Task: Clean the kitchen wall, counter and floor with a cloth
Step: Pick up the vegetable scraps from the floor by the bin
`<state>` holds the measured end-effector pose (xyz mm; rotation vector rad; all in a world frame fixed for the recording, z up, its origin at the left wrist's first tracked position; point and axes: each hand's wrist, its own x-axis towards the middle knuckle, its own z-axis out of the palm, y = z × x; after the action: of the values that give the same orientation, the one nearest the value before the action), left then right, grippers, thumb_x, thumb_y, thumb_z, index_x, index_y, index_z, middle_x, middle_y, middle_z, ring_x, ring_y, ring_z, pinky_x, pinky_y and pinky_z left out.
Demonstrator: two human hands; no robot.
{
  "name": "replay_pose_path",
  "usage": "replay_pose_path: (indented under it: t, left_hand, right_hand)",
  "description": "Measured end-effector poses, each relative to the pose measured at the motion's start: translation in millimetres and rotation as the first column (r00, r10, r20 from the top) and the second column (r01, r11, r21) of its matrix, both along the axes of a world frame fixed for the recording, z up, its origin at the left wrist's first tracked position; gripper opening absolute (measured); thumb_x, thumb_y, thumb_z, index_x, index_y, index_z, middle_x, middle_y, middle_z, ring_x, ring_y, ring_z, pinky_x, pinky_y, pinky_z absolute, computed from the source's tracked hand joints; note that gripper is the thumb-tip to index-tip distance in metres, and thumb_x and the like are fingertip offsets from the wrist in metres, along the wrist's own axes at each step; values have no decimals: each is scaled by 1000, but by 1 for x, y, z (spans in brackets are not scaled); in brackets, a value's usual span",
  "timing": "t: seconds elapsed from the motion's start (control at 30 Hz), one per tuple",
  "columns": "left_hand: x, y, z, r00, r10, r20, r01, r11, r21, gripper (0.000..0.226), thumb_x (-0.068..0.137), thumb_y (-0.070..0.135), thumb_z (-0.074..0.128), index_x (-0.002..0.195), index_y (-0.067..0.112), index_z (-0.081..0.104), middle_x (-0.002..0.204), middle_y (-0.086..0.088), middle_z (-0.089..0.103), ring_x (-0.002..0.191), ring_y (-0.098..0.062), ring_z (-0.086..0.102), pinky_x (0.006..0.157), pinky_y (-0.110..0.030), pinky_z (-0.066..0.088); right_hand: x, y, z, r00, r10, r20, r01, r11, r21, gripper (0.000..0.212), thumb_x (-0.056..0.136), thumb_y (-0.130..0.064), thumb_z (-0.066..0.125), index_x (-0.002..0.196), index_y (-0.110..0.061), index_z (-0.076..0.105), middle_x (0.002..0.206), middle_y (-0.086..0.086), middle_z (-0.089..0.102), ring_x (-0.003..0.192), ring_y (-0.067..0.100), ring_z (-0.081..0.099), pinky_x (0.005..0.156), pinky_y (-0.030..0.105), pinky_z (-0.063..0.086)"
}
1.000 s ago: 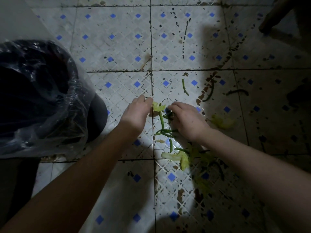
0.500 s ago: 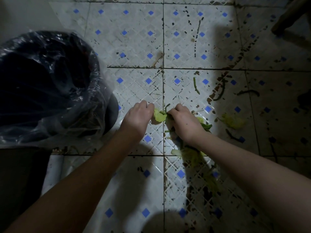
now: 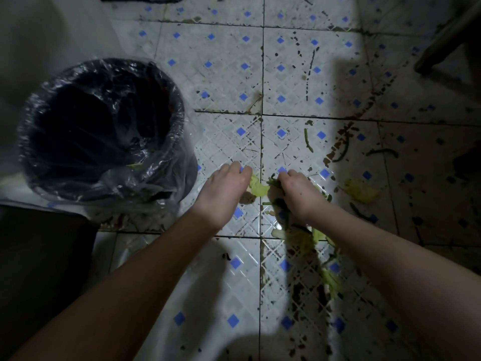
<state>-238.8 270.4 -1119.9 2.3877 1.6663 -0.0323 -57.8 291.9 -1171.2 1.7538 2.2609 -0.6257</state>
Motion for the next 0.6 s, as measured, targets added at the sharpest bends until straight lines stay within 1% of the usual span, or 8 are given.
replay_pose_path:
  t: [0.07, 0.17, 0.23, 0.33, 0.4, 0.47, 0.53, 0.6]
  left_hand:
    - [-2, -3, 8, 1000, -13, -2, 13, 1000, 22, 52, 71, -19, 52, 114, 11, 46, 111, -9, 51, 98, -24, 51, 75, -29, 39]
    - [-2, -8, 21, 1000, -25, -14, 26, 999, 22, 55, 68, -20, 51, 114, 10, 45, 112, -9, 50, 100, -25, 51, 78, -30, 41]
    - [-2, -12, 29, 999, -39, -33, 40, 999, 28, 58, 67, -21, 52, 115, 10, 45, 112, -8, 50, 101, -25, 51, 79, -31, 41]
    - [-1, -16, 43, 998, -46, -44, 48, 997, 52, 57, 67, -22, 51, 115, 10, 44, 113, -8, 49, 103, -25, 49, 80, -31, 40]
    - [-1, -18, 54, 997, -42, -59, 46, 997, 60, 57, 69, -21, 51, 117, 9, 44, 114, -9, 48, 106, -26, 48, 84, -32, 41]
    - [-1, -20, 66, 995, -47, -86, 53, 996, 73, 59, 69, -20, 53, 119, 8, 43, 116, -9, 48, 109, -26, 47, 85, -32, 41]
    - [-3, -19, 76, 994, -50, -99, 59, 994, 94, 60, 68, -20, 53, 121, 7, 43, 117, -10, 48, 109, -27, 47, 84, -32, 40]
    - [-6, -19, 90, 992, -42, -123, 58, 990, 128, 60, 69, -21, 51, 122, 5, 43, 117, -11, 47, 109, -27, 46, 78, -31, 36]
  right_hand:
    - [2, -3, 5, 1000, 9, 4, -10, 1000, 27, 35, 81, 7, 49, 113, -6, 46, 108, 13, 49, 96, 26, 46, 71, 32, 38]
    - [3, -2, 18, 1000, 13, -19, -12, 996, 86, 34, 81, 11, 45, 111, -5, 48, 107, 13, 50, 98, 27, 47, 74, 34, 41]
    - [3, -1, 27, 999, 27, -25, -24, 991, 129, 37, 80, 13, 45, 113, -5, 49, 107, 13, 50, 100, 28, 47, 72, 33, 40]
    - [1, -3, 42, 999, 44, -29, -38, 981, 188, 41, 79, 14, 48, 114, -6, 50, 106, 12, 50, 98, 27, 47, 72, 32, 42]
    - [1, -4, 53, 998, 54, -31, -46, 974, 221, 42, 79, 15, 46, 114, -7, 51, 104, 11, 50, 96, 25, 46, 73, 34, 44]
    - [0, -5, 65, 997, 70, -29, -61, 966, 251, 42, 78, 16, 44, 113, -6, 51, 102, 10, 49, 91, 23, 44, 71, 34, 44]
    - [0, -3, 75, 995, 96, -27, -84, 954, 286, 42, 77, 17, 42, 111, -6, 51, 99, 10, 48, 86, 21, 41, 68, 35, 44]
    - [-1, -1, 87, 993, 118, -32, -100, 936, 338, 39, 76, 19, 41, 106, -4, 52, 92, 9, 46, 83, 22, 42, 63, 35, 41]
